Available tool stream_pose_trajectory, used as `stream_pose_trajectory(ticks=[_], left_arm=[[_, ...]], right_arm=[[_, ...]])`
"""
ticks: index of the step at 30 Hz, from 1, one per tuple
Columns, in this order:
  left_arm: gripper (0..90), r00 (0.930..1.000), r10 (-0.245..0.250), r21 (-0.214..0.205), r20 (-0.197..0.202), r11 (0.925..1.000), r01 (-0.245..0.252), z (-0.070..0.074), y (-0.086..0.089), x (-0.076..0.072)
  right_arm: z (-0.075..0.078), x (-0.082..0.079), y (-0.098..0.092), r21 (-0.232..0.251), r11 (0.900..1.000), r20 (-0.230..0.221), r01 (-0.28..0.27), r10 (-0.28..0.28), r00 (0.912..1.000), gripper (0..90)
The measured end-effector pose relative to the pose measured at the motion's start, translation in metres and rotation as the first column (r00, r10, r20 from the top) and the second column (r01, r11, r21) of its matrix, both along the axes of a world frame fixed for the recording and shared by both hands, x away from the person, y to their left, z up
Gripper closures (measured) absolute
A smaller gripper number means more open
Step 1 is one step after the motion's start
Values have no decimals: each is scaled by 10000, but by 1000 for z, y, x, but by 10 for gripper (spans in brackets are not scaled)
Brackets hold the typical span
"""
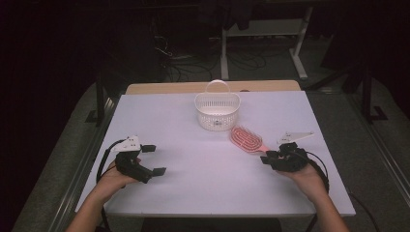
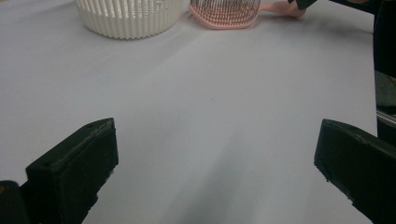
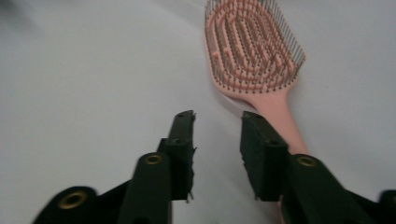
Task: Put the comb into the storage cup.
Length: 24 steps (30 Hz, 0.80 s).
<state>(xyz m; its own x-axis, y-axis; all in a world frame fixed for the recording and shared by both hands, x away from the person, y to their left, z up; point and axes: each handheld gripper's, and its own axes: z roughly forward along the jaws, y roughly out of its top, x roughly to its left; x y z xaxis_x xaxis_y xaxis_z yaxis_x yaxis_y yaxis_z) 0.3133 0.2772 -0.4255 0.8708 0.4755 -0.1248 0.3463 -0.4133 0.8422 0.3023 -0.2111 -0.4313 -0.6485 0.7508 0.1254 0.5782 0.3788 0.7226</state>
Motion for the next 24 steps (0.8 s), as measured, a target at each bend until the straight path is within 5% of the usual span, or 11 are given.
stream_pose_trajectory(ticks=[7, 16, 24], left_arm=[[0, 10000, 31, 14, 70, 10000, -31, 1, 2, -1], [0, 10000, 21, 8, 31, 10000, -21, 1, 1, -3], [0, 10000, -49, 28, -5, 10000, 49, -1, 0, -3]], right_arm=[[1, -11, 5, 529, 9983, 339, -231, 213, 9992, 284], [-6, -24, 8, 1031, 9943, 808, -259, 176, 9966, 2], [-8, -24, 14, 950, 9927, 928, -745, 656, 9935, 0]])
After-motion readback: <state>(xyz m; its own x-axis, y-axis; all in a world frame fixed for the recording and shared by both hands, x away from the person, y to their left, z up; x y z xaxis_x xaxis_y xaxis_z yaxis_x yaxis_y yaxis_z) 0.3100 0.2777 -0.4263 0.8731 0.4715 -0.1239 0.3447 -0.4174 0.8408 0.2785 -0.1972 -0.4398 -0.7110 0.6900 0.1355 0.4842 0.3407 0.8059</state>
